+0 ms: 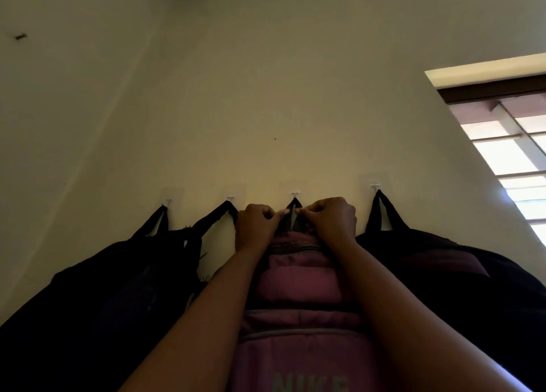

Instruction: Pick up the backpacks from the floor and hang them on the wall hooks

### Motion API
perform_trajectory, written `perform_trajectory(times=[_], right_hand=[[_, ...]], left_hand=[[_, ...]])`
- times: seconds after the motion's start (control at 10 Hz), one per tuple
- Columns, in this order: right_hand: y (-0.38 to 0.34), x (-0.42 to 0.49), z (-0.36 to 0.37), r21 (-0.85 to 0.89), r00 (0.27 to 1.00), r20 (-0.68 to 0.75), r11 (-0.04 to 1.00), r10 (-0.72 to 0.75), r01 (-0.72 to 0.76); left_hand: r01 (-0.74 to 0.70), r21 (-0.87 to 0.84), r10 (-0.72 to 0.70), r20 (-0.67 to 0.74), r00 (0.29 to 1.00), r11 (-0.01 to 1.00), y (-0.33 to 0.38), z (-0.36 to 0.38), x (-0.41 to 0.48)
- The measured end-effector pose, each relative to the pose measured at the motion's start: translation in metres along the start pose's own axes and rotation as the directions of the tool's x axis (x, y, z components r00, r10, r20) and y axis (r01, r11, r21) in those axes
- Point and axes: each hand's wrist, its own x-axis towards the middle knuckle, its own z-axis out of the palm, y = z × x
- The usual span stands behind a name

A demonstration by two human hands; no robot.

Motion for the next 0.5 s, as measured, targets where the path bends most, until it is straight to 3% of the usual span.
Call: perform_trajectory(times=[0.2, 0.4, 0.5], right_hand=[[-0.002, -0.023, -0.009, 0.014, 0.998, 0.009, 0.998, -0.058, 0.058], [-0.021, -0.063, -0.042, 0.008, 0.941, 0.305, 0.989, -0.143, 0.148], [-0.029, -0.090, -0.057, 0.006, 0.921, 0.370, 0.992, -0.122, 0.129]], left_hand=[[0.039, -0.024, -0.035, 0.141, 0.989, 0.999, 0.010, -0.017, -0.025], [0.144, -0.084, -0.130, 0.154, 0.979, 0.986, 0.042, -0.043, -0.068], [0.177, -0.140, -0.165, 0.093, 0.982, 0.974, 0.057, -0.054, -0.093]])
